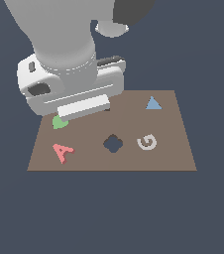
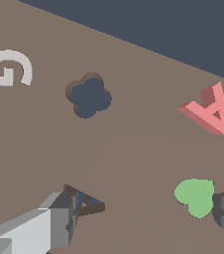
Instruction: Insert a designated object into the corresponding slot on a board.
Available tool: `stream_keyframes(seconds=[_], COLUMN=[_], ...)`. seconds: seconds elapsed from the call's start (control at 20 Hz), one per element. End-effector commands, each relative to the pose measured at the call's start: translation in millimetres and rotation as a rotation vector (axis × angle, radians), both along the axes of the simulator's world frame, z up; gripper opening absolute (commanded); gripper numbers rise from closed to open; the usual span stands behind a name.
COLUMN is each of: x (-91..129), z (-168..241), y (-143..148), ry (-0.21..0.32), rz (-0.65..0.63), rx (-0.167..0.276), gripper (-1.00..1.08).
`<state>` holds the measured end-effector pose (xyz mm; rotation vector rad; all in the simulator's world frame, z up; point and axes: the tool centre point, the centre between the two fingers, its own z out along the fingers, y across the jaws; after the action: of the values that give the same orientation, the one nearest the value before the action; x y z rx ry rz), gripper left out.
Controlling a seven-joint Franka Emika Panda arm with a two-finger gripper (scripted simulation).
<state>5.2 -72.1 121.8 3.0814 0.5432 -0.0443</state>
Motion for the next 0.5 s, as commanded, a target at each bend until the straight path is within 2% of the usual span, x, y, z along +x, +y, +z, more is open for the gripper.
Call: stream_keyframes(seconds=[0.0, 0.45], x=[6.7, 40.4], z=[-8.4, -38.9], y=[-12.1, -49.9], ry=[-0.002, -0.011], rz=[0.071, 0.332], rx=[0.003, 0.014], gripper=[1.0, 1.0])
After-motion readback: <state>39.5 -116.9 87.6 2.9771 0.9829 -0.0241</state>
